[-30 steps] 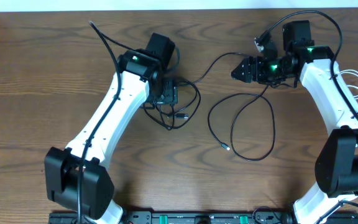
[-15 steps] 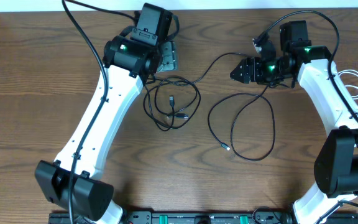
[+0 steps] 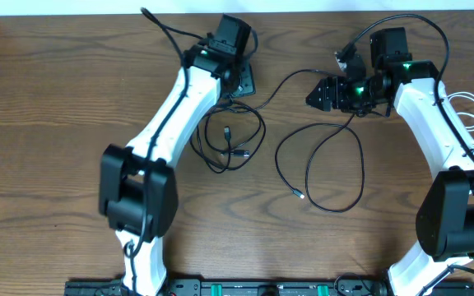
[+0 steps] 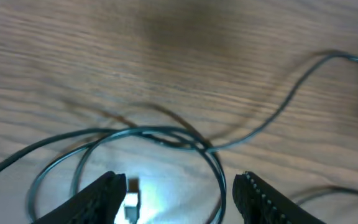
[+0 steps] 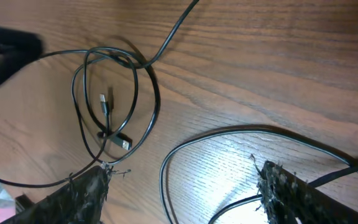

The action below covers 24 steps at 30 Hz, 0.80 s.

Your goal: Untangle cables

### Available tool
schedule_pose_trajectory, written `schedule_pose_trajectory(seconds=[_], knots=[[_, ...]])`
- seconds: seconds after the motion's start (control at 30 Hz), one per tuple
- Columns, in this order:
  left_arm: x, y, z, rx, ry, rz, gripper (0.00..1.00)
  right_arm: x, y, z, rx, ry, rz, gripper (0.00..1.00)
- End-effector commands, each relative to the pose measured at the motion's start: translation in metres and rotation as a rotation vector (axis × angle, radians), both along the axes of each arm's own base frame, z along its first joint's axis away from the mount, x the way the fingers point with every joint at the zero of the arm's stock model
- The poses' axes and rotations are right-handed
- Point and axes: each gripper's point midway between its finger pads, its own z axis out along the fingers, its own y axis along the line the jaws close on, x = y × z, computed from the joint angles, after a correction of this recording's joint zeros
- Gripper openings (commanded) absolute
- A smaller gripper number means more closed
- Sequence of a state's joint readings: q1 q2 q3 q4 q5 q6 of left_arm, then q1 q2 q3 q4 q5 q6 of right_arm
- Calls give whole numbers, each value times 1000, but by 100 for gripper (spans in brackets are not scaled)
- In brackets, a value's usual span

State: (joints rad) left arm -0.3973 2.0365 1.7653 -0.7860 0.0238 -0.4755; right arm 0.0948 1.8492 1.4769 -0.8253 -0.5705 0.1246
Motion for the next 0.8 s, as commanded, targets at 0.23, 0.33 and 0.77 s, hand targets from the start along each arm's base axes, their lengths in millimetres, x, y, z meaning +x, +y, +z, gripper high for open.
schedule_pose_trajectory(seconds=[0.23, 0.33, 0.77], knots=[[19, 2, -57, -51, 61, 208, 57, -2, 4, 0, -6, -3, 15, 76], [21, 6, -66, -65, 76, 264, 56, -2, 4, 0, -6, -3, 15, 76], [12, 10, -75, -76, 136, 346, 50, -2, 3, -2, -19, -1, 11, 76]])
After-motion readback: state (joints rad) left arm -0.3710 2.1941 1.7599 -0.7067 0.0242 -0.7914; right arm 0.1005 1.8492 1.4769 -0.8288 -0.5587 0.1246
